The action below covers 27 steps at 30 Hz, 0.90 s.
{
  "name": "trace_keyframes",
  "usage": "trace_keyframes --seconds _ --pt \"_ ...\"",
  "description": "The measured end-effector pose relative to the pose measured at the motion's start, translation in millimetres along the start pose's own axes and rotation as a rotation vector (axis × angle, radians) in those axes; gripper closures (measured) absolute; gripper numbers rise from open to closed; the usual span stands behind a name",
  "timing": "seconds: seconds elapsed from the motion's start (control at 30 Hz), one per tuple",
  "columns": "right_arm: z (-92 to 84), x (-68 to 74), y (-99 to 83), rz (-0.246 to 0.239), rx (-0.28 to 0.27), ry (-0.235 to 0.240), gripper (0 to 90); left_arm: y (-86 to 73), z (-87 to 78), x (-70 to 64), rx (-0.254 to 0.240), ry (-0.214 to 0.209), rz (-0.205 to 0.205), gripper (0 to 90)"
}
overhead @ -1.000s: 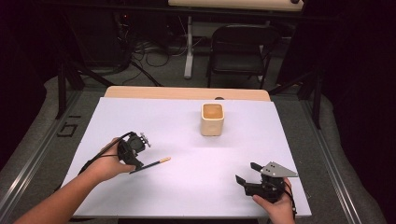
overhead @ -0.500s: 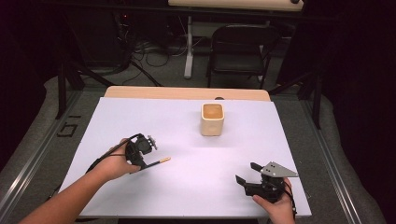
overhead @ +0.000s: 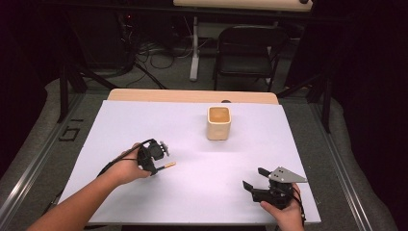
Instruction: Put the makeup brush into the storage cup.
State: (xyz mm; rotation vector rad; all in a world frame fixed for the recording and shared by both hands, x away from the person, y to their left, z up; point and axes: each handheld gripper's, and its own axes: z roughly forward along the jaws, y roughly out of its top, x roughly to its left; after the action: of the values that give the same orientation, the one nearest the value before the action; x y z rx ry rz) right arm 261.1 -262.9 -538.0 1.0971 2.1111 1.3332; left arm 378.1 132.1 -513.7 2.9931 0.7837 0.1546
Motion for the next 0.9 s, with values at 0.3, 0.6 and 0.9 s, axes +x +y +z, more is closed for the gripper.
trace_keyframes --seconds 0.3,0.6,0.9 --pt "-1.5 -0.2 0.5 -0.002 0.019 0.0 22.0 7.5 4.6 -0.8 0.01 -0.007 0.016 68.3" --pt "-1.5 -0.3 0.4 -0.002 0.018 0.003 22.0 10.2 9.2 -1.1 0.032 -0.008 0.022 71.0" --pt "-1.7 -0.3 0.5 -0.002 0.018 0.004 22.0 11.6 10.1 -0.3 0.038 -0.022 0.018 75.1"
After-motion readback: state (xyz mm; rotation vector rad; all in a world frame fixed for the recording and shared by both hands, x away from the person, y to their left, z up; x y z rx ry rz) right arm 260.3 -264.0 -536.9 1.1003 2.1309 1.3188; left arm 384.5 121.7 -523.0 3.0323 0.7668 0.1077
